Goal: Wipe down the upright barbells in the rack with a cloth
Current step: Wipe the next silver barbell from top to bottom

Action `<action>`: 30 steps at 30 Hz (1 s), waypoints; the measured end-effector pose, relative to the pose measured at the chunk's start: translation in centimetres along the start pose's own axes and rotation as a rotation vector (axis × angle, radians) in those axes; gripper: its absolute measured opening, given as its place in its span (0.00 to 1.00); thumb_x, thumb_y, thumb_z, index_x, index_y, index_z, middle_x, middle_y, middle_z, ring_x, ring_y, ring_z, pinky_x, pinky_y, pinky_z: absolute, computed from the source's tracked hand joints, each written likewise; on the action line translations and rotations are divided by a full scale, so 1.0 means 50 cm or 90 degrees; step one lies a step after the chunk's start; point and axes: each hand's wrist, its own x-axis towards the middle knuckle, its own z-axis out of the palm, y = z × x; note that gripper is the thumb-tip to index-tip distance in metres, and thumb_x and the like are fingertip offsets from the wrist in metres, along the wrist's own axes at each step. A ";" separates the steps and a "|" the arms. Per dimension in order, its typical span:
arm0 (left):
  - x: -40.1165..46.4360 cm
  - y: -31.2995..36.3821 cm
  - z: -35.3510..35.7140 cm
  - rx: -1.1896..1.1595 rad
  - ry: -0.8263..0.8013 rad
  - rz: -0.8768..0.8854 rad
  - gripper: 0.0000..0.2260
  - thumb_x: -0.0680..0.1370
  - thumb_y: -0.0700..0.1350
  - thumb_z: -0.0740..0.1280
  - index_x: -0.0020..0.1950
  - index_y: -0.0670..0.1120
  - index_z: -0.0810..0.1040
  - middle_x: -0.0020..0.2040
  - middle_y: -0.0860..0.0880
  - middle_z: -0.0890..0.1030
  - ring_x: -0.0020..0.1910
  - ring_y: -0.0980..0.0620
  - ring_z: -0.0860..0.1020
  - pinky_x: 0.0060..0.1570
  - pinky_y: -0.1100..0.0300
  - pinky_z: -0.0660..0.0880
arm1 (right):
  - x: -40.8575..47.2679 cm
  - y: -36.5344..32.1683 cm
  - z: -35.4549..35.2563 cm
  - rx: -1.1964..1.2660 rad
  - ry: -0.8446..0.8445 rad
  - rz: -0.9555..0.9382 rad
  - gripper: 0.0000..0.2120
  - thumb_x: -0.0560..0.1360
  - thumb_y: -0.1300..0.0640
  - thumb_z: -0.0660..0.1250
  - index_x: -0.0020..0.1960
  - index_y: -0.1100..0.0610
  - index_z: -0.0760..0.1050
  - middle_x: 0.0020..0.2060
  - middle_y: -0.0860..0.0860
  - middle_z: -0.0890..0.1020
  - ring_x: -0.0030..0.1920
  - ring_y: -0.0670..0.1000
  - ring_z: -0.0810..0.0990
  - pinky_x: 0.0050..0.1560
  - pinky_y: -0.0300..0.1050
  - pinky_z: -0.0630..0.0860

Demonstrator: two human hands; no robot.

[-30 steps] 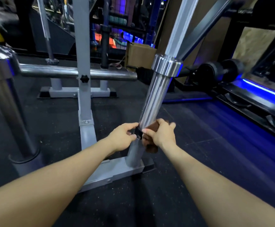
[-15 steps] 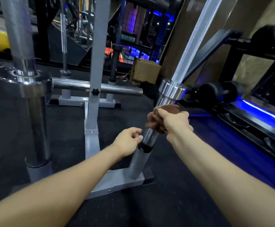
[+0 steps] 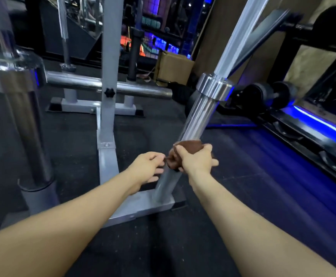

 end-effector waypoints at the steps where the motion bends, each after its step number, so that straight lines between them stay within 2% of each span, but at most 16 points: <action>1: -0.009 -0.002 0.000 0.000 0.001 -0.006 0.11 0.82 0.47 0.57 0.61 0.48 0.74 0.56 0.48 0.76 0.53 0.50 0.76 0.51 0.57 0.74 | -0.003 0.005 -0.003 -0.015 -0.014 0.023 0.33 0.68 0.51 0.76 0.65 0.56 0.63 0.63 0.61 0.59 0.34 0.50 0.64 0.48 0.57 0.81; 4: -0.038 -0.003 -0.001 0.024 0.001 -0.004 0.07 0.82 0.47 0.57 0.54 0.51 0.75 0.54 0.49 0.76 0.52 0.51 0.76 0.53 0.56 0.74 | -0.005 0.011 -0.010 -0.016 -0.052 0.052 0.32 0.68 0.53 0.77 0.65 0.56 0.64 0.62 0.60 0.60 0.34 0.51 0.67 0.42 0.52 0.82; 6: -0.053 -0.012 0.004 0.039 -0.007 -0.020 0.08 0.82 0.47 0.58 0.47 0.52 0.75 0.51 0.50 0.76 0.51 0.52 0.75 0.53 0.56 0.73 | -0.004 0.009 -0.013 -0.014 -0.085 0.065 0.33 0.66 0.53 0.78 0.64 0.54 0.64 0.61 0.60 0.61 0.37 0.54 0.72 0.29 0.45 0.80; 8: -0.066 -0.016 0.016 0.028 -0.015 -0.013 0.06 0.82 0.49 0.59 0.54 0.53 0.75 0.53 0.52 0.76 0.53 0.53 0.74 0.53 0.54 0.72 | 0.000 0.011 -0.013 0.043 -0.147 0.105 0.36 0.59 0.51 0.80 0.60 0.55 0.66 0.61 0.60 0.67 0.42 0.58 0.78 0.23 0.40 0.75; 10: -0.070 -0.008 0.029 -0.030 -0.031 -0.007 0.14 0.81 0.52 0.61 0.66 0.55 0.71 0.60 0.54 0.76 0.60 0.54 0.73 0.54 0.52 0.71 | -0.003 0.006 -0.021 0.162 -0.220 0.136 0.34 0.59 0.49 0.78 0.59 0.56 0.67 0.59 0.61 0.74 0.48 0.60 0.80 0.27 0.44 0.77; 11: -0.070 -0.002 0.036 -0.066 -0.040 -0.008 0.17 0.80 0.54 0.61 0.69 0.57 0.67 0.63 0.56 0.75 0.64 0.54 0.71 0.56 0.49 0.70 | -0.012 -0.002 -0.032 0.231 -0.257 0.162 0.27 0.66 0.51 0.74 0.60 0.57 0.69 0.58 0.61 0.77 0.50 0.60 0.80 0.30 0.47 0.79; 13: -0.074 0.018 0.053 -0.128 -0.060 0.006 0.21 0.78 0.55 0.64 0.70 0.63 0.62 0.64 0.59 0.73 0.64 0.55 0.69 0.62 0.44 0.68 | -0.029 -0.014 -0.062 0.349 -0.366 0.212 0.15 0.78 0.55 0.61 0.63 0.58 0.72 0.57 0.60 0.79 0.54 0.59 0.80 0.47 0.52 0.81; 15: -0.068 0.036 0.069 -0.167 -0.023 0.053 0.26 0.76 0.51 0.68 0.70 0.64 0.60 0.63 0.57 0.74 0.62 0.53 0.72 0.64 0.43 0.68 | -0.033 -0.022 -0.101 0.395 -0.460 0.234 0.15 0.80 0.57 0.55 0.64 0.58 0.71 0.57 0.60 0.78 0.54 0.59 0.79 0.57 0.55 0.77; 18: -0.053 0.057 0.079 -0.191 0.134 0.136 0.24 0.75 0.42 0.70 0.66 0.56 0.65 0.60 0.51 0.76 0.55 0.50 0.76 0.55 0.49 0.76 | -0.031 -0.042 -0.142 0.287 -0.541 0.195 0.15 0.80 0.54 0.56 0.65 0.57 0.68 0.61 0.62 0.75 0.49 0.61 0.82 0.50 0.56 0.79; 20: -0.046 0.086 0.073 -0.203 0.177 0.143 0.20 0.77 0.41 0.68 0.65 0.54 0.66 0.56 0.52 0.74 0.50 0.52 0.76 0.46 0.51 0.78 | -0.017 -0.056 -0.162 0.158 -0.517 0.132 0.12 0.80 0.54 0.55 0.61 0.55 0.70 0.57 0.60 0.76 0.46 0.58 0.81 0.47 0.54 0.77; 22: -0.038 0.128 0.056 -0.178 0.192 0.159 0.19 0.77 0.42 0.67 0.64 0.56 0.66 0.56 0.53 0.73 0.51 0.50 0.75 0.42 0.52 0.79 | 0.004 -0.071 -0.174 0.096 -0.427 0.059 0.07 0.79 0.56 0.57 0.53 0.56 0.73 0.50 0.56 0.76 0.40 0.54 0.79 0.43 0.49 0.76; 24: -0.025 0.179 0.045 -0.091 0.190 0.230 0.15 0.77 0.44 0.68 0.60 0.56 0.68 0.57 0.52 0.74 0.56 0.47 0.76 0.42 0.50 0.79 | 0.025 -0.089 -0.177 0.089 -0.352 -0.014 0.05 0.78 0.58 0.59 0.46 0.55 0.73 0.43 0.52 0.75 0.37 0.51 0.77 0.41 0.46 0.75; 25: -0.018 0.202 0.045 -0.015 0.181 0.276 0.15 0.76 0.46 0.70 0.59 0.55 0.70 0.56 0.51 0.76 0.57 0.47 0.77 0.47 0.49 0.79 | 0.038 -0.097 -0.175 0.090 -0.324 -0.056 0.04 0.78 0.59 0.60 0.47 0.54 0.73 0.41 0.51 0.75 0.37 0.49 0.76 0.41 0.45 0.75; 26: -0.013 0.220 0.052 0.067 0.162 0.314 0.17 0.74 0.47 0.72 0.59 0.54 0.72 0.56 0.51 0.77 0.57 0.47 0.77 0.53 0.49 0.78 | 0.048 -0.104 -0.171 0.086 -0.300 -0.111 0.05 0.77 0.59 0.61 0.51 0.54 0.74 0.41 0.51 0.76 0.38 0.48 0.75 0.43 0.45 0.75; 28: 0.004 0.233 0.070 0.228 0.145 0.346 0.26 0.69 0.49 0.76 0.64 0.51 0.72 0.61 0.49 0.77 0.59 0.50 0.76 0.62 0.51 0.73 | 0.072 -0.111 -0.161 0.076 -0.261 -0.221 0.18 0.75 0.59 0.63 0.65 0.54 0.71 0.49 0.53 0.77 0.44 0.49 0.74 0.50 0.47 0.74; 30: 0.021 0.228 0.083 0.363 0.197 0.367 0.30 0.68 0.53 0.77 0.67 0.48 0.72 0.63 0.47 0.75 0.61 0.49 0.75 0.65 0.51 0.70 | 0.081 -0.109 -0.156 0.052 -0.236 -0.295 0.24 0.74 0.60 0.64 0.70 0.55 0.68 0.58 0.56 0.77 0.52 0.50 0.75 0.55 0.47 0.71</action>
